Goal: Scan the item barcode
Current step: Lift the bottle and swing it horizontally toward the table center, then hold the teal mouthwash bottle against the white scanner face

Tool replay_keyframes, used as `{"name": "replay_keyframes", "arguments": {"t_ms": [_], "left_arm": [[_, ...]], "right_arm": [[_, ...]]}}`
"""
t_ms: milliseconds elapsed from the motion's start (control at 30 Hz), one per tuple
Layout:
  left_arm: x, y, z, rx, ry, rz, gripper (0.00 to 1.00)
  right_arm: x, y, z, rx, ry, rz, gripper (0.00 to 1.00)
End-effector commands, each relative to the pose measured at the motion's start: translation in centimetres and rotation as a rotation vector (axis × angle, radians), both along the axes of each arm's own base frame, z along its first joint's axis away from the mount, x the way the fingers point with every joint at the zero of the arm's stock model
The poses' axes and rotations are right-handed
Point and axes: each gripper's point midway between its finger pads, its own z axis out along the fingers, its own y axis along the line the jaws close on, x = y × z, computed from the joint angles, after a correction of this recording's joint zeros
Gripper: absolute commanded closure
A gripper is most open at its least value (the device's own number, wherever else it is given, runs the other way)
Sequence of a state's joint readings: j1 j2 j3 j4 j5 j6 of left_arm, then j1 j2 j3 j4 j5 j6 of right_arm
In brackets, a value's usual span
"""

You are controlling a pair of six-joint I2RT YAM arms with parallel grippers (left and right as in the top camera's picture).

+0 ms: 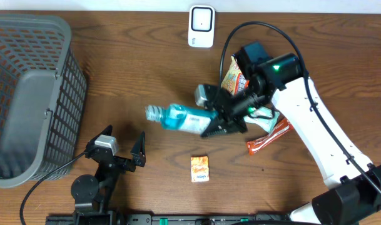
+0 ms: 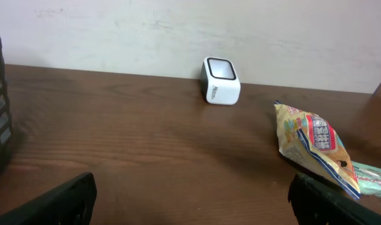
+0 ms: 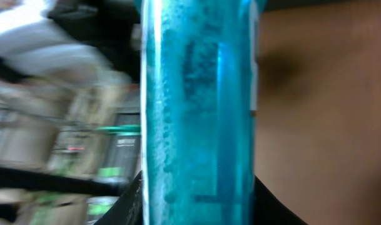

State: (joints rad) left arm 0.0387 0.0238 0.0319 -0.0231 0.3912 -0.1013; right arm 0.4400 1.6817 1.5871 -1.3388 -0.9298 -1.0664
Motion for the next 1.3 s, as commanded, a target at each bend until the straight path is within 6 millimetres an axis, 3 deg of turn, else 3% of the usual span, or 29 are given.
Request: {"name": "replay_keyframes", "arguments": {"t_ms": [0,167,333,567,800,933,1267], "left_arm": [[0.0,-0.2,-1.7,-0.005,0.044,-0.015,0.02],[0.0,-0.2,-1.7,-0.005,0.044,-0.015,0.02],[0.0,-0.2,-1.7,-0.005,0.044,-0.015,0.02],[0.0,-0.2,-1.7,-0.005,0.044,-0.015,0.02],[0.0,-0.2,-1.7,-0.005,0.044,-0.015,0.02],[0.0,-0.2,-1.7,-0.005,0.044,-0.015,0.02],[0.0,-0.2,-1.7,-0.005,0.044,-0.015,0.02]], "right_arm": [[2.7,0.1,-1.2,-0.055,-0.049,-0.131,0.99],[9.2,0.6,-2.8,-0.074,-0.248,-0.315,0.99],[15.3,-0.2,-2.6,-0.103,-0.453,-0.536,0.99],[21.4,-1.2,-2.1,-0.129,-0.673,-0.705,0.99],[29.2,-3.1,-2.8,-0.177,-0.946,-0.943,0.99],[32.1,-3.9,-3.4,-0.195,-1.089,-1.034,0.99],[36.0,-3.7,-6.6,-0.252,-1.310,-1.038,0.99]]}}
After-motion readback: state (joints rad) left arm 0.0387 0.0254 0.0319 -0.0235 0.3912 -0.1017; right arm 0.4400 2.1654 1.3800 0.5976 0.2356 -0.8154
